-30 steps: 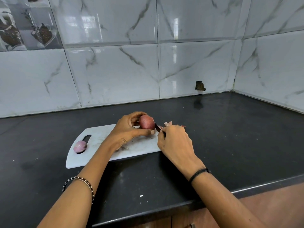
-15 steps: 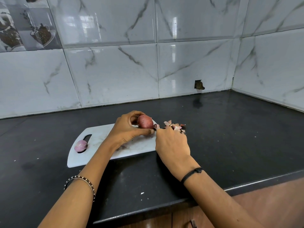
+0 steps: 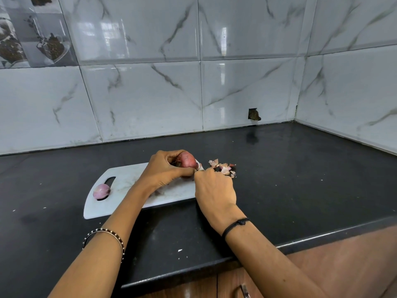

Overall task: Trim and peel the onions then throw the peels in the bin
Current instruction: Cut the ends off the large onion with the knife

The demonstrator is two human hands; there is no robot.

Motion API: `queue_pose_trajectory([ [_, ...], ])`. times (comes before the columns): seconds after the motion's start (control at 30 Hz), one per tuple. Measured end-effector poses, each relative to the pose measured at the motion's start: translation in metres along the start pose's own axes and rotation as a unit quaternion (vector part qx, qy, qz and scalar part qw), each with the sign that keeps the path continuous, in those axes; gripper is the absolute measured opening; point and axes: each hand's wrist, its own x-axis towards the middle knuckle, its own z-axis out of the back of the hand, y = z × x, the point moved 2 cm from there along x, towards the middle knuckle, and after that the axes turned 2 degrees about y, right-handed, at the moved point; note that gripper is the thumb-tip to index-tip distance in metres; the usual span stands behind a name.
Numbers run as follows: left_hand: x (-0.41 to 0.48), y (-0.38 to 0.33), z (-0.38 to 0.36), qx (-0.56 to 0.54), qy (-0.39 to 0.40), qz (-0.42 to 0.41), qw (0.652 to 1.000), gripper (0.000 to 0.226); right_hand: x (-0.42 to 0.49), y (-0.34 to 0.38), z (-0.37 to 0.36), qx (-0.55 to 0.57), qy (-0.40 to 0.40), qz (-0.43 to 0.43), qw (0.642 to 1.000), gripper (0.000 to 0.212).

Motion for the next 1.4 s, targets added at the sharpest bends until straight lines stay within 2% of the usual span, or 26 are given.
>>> queue_pose_trajectory([
  [0.1, -0.002, -0.002, -0.002, 0.006, 0.003, 0.006, 1.000, 0.012, 0.002, -0.001, 0.001, 0.002, -0.010, 0.005, 1.000, 0.032],
  [0.2, -0.003, -0.001, -0.003, 0.016, -0.012, 0.012, 1.000, 0.012, 0.003, -0.004, 0.002, 0.012, -0.013, -0.004, 1.000, 0.033],
  [0.37, -0.002, 0.007, 0.000, 0.008, -0.044, 0.023, 0.999, 0.040, 0.004, -0.014, -0.003, 0.030, -0.009, -0.060, 0.998, 0.033],
  [0.53, 0.001, 0.010, 0.002, 0.006, -0.088, 0.030, 0.996, 0.052, 0.008, -0.030, -0.012, 0.046, -0.038, -0.133, 0.989, 0.035],
  [0.63, 0.004, 0.014, 0.003, 0.002, -0.101, 0.031, 0.994, 0.060, 0.006, -0.025, -0.009, 0.059, -0.050, -0.132, 0.988, 0.031],
  [0.73, 0.005, 0.016, 0.006, -0.009, -0.115, 0.034, 0.993, 0.062, 0.004, -0.019, -0.002, 0.080, -0.073, -0.095, 0.990, 0.023],
  [0.8, 0.006, 0.016, 0.006, -0.012, -0.113, 0.029, 0.993, 0.060, 0.003, -0.017, 0.003, 0.082, -0.105, -0.074, 0.988, 0.014],
  [0.93, 0.008, 0.018, 0.005, -0.022, -0.100, 0.024, 0.994, 0.065, 0.003, -0.024, -0.008, 0.079, -0.028, -0.093, 0.992, 0.024],
  [1.03, 0.010, 0.022, 0.005, -0.029, -0.090, 0.028, 0.995, 0.068, 0.003, -0.034, -0.006, 0.081, -0.060, -0.132, 0.986, 0.024],
  [1.1, 0.011, 0.024, 0.005, -0.029, -0.088, 0.031, 0.995, 0.068, 0.002, -0.033, -0.004, 0.094, -0.063, -0.128, 0.985, 0.024],
  [1.27, 0.012, 0.023, 0.007, 0.021, -0.065, 0.024, 0.997, 0.074, 0.001, -0.026, -0.004, 0.110, -0.043, -0.101, 0.988, 0.025],
  [1.4, 0.010, 0.020, 0.009, 0.069, -0.059, 0.019, 0.996, 0.075, 0.002, -0.033, -0.006, 0.096, -0.037, -0.138, 0.985, 0.027],
])
